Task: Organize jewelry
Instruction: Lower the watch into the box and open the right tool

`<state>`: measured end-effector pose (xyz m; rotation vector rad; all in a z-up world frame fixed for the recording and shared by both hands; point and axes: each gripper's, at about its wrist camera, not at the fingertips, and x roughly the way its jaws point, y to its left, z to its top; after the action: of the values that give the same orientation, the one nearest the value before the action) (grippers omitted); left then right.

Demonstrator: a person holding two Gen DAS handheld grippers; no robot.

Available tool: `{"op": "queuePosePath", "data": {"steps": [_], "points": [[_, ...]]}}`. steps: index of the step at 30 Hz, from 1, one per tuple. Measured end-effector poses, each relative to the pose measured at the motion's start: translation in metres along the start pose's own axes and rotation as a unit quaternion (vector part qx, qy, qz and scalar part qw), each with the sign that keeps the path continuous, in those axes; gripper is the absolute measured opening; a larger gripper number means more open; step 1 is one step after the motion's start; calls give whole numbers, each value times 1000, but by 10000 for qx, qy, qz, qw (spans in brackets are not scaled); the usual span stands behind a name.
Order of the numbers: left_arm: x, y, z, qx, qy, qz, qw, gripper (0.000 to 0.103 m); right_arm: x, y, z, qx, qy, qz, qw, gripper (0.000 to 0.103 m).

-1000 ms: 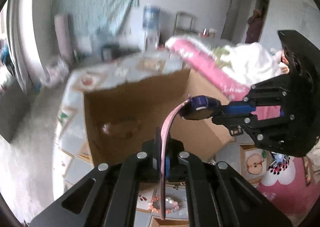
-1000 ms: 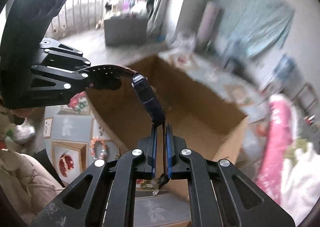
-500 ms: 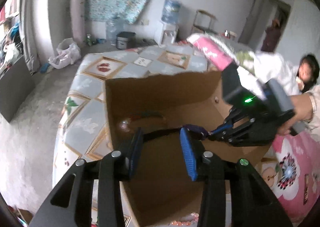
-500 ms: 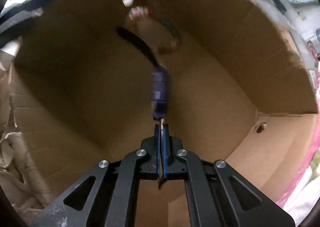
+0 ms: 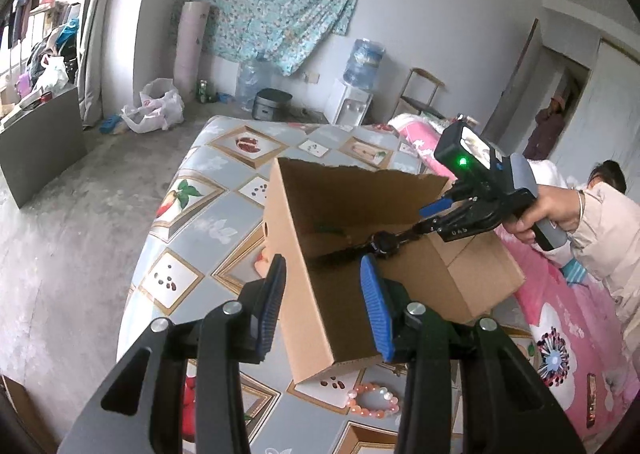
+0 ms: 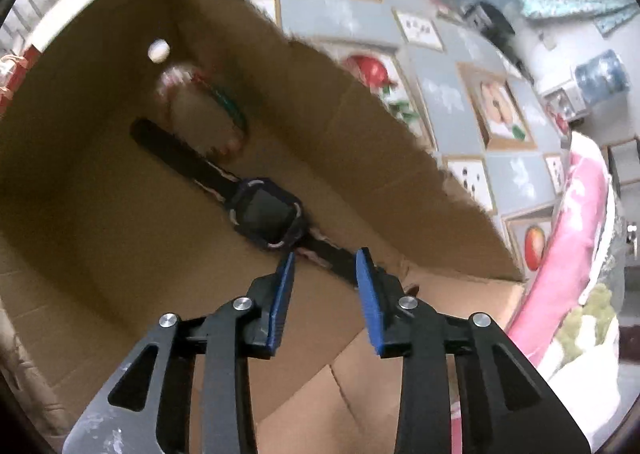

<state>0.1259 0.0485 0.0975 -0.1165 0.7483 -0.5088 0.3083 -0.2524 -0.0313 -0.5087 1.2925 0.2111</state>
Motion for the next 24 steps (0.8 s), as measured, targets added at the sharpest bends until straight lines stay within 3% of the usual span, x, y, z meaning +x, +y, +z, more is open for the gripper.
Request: {"op": "queuePosePath", "data": {"steps": [4,11,15,24], "points": [[-5,0,-4,29,-104,-9,9999,38,-6,21,9,-230,-130,76,9996,46],[-5,1,-6,3,-61,17,10000,39,9,54,15,-919,-259,-34,9954,52],[-5,3,-8,-48,-37,33,10000,39,19,56,17,-1014,-104,-15,9948,51],[-3,13,-12,-171,-24,-8,9999,39,13,53,7,-1211,258,108,9922,9]]}}
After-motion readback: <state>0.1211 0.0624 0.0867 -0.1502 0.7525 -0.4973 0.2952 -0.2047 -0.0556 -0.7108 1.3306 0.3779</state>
